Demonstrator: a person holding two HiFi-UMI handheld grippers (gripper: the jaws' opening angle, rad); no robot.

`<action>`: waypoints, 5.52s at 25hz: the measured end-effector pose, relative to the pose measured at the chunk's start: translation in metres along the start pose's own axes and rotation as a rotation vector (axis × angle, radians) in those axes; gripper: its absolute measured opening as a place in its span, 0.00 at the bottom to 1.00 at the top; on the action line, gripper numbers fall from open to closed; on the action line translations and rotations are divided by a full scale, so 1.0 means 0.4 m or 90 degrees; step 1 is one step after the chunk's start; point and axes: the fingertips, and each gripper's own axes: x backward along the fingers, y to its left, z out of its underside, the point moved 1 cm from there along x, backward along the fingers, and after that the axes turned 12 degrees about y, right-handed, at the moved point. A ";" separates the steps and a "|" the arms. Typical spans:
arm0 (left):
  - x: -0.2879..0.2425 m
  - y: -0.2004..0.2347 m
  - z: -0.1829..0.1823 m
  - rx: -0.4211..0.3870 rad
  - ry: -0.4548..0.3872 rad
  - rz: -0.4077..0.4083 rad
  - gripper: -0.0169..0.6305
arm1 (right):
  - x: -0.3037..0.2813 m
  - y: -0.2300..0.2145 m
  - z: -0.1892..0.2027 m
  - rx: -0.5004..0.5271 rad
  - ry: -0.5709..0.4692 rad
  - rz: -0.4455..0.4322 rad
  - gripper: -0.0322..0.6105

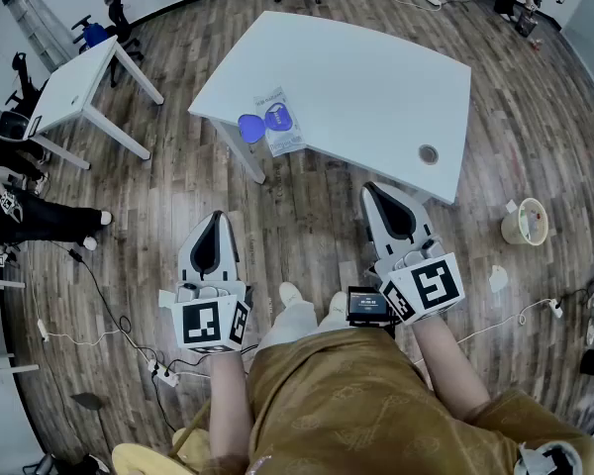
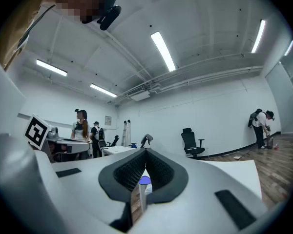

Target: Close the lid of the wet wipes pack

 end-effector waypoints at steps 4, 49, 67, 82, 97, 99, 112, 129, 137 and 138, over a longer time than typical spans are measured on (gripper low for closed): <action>-0.021 0.008 0.003 0.000 0.004 0.000 0.02 | -0.022 -0.002 0.001 0.001 0.005 -0.001 0.06; -0.385 0.283 -0.005 0.046 0.021 0.092 0.02 | -0.391 -0.023 -0.022 0.003 0.064 0.094 0.06; -0.520 0.330 -0.009 0.051 0.056 0.050 0.02 | -0.555 -0.103 -0.023 0.003 0.078 0.043 0.06; -0.637 0.359 0.034 0.056 0.101 -0.001 0.02 | -0.633 -0.224 0.002 -0.003 0.100 0.048 0.06; -0.706 0.332 0.070 0.029 0.142 -0.010 0.02 | -0.661 -0.305 0.030 -0.022 0.104 0.046 0.06; -0.712 0.336 0.071 0.025 0.143 -0.010 0.02 | -0.673 -0.304 0.034 -0.021 0.106 0.042 0.06; -0.800 0.391 0.132 0.018 0.179 0.038 0.02 | -0.775 -0.304 0.051 -0.026 0.133 0.065 0.06; -0.873 0.391 0.201 -0.005 0.230 0.086 0.02 | -0.875 -0.283 0.128 -0.024 0.197 0.044 0.06; -0.886 0.395 0.247 0.009 0.252 0.089 0.02 | -0.884 -0.278 0.171 -0.031 0.223 0.040 0.06; -0.888 0.396 0.252 0.011 0.255 0.089 0.02 | -0.884 -0.277 0.176 -0.031 0.226 0.039 0.06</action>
